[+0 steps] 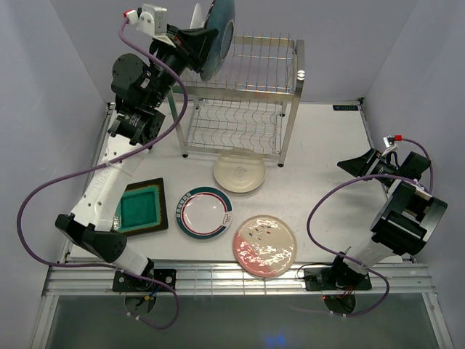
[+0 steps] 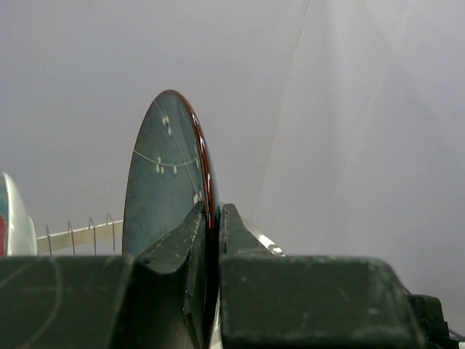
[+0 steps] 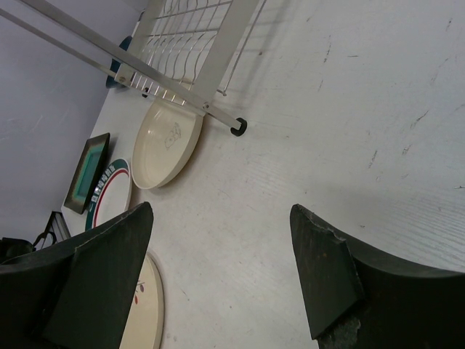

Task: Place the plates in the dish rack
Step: Insert the plate into the dish rack.

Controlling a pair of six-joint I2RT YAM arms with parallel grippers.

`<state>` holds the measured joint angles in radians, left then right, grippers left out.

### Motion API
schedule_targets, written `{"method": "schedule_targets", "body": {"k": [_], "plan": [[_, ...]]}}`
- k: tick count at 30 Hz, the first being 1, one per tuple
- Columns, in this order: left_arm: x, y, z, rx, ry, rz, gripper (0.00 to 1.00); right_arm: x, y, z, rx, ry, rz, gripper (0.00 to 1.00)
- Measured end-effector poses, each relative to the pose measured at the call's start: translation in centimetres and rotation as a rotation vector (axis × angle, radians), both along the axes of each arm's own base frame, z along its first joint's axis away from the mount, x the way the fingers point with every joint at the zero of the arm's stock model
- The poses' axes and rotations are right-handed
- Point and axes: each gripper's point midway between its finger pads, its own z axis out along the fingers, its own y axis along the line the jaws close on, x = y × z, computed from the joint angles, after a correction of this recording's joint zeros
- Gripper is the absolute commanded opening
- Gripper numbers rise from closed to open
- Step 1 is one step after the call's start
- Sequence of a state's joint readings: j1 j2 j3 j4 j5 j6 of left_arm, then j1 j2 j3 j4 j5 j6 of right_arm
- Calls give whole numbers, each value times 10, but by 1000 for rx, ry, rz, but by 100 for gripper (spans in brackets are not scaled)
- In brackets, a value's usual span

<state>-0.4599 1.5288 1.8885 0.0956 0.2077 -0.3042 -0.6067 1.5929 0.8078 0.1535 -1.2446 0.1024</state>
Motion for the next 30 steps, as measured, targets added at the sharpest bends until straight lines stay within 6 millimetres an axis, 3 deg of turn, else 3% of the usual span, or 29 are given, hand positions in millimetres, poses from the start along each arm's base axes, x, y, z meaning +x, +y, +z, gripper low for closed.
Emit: {"method": "schedule_targets", "body": {"k": [4,8,16,22,30], "plan": [[0,4,16,-23,-38,15,0,0,0,0,0,0,0,82],[8,3,20,-31,-52,24,0,0,0,0,0,0,0,81],[55,-13,-10,10,-10,44,0,0,0,0,0,0,0,81],[76,-17,-37,64,36,72,0,0,0,0,0,0,0,81],[86,2,-33,76,10,136,0,0,0,0,0,0,0,81]]}}
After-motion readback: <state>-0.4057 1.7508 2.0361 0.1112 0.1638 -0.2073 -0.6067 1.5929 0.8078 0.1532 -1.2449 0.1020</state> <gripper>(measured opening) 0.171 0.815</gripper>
